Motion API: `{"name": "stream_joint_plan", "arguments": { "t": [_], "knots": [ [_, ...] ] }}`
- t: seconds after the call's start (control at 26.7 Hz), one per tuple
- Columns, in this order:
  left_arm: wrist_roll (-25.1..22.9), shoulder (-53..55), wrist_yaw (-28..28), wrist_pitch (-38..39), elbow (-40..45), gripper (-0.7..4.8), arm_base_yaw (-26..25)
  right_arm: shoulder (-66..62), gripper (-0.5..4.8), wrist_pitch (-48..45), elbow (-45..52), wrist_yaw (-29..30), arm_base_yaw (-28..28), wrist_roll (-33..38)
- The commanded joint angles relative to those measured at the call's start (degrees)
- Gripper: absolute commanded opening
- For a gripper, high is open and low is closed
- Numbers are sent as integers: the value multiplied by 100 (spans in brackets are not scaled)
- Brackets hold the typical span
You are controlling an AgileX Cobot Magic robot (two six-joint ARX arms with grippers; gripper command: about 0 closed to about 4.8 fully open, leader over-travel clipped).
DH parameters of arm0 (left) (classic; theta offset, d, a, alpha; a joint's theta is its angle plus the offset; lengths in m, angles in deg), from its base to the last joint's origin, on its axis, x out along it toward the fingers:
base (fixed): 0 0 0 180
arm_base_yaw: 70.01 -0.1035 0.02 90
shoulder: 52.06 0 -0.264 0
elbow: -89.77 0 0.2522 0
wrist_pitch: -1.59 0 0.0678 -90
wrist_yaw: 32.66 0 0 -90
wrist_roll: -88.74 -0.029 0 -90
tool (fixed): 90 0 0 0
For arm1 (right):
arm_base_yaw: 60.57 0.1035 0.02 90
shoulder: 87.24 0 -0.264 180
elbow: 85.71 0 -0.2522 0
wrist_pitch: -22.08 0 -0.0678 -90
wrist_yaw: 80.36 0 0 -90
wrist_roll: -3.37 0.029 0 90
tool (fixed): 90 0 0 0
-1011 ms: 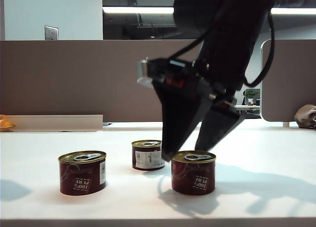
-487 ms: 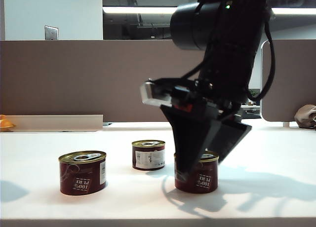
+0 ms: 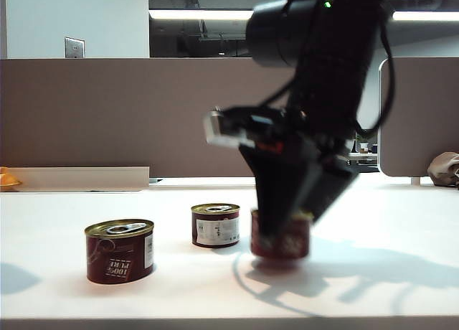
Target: Pick up the cans one by one and stack them together.
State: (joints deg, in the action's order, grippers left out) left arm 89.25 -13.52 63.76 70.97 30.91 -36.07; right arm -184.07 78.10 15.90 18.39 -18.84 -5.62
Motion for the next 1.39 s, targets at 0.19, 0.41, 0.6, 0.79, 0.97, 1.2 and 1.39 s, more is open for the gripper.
{"name": "stream_joint_plan", "arguments": {
  "t": [0.19, 0.41, 0.6, 0.79, 0.97, 1.2, 1.39],
  "knots": [
    [17, -107, 4, -11, -42, -6, 0, 33, 198, 0, -933, 4, 13, -2],
    [39, -155, 4, 7, -42, -6, 0, -153, 198, 17, -1497, -11, 7, -2],
    [39, -236, 24, 96, -42, -6, 0, -699, 198, 308, -2122, -11, 9, -2],
    [37, -378, 22, 284, -42, -6, -2, -1259, 198, 551, -2564, -13, 9, -4],
    [37, -409, 22, 308, -42, -6, -2, -1436, 198, 688, -2559, -31, 11, -4],
    [37, -409, 22, 308, -42, -6, -2, -1537, 199, 726, -2562, -42, 7, -4],
    [39, -409, 24, 310, -42, -6, 0, -1539, 324, 671, -2562, 7, 15, -9]
  ]
}}
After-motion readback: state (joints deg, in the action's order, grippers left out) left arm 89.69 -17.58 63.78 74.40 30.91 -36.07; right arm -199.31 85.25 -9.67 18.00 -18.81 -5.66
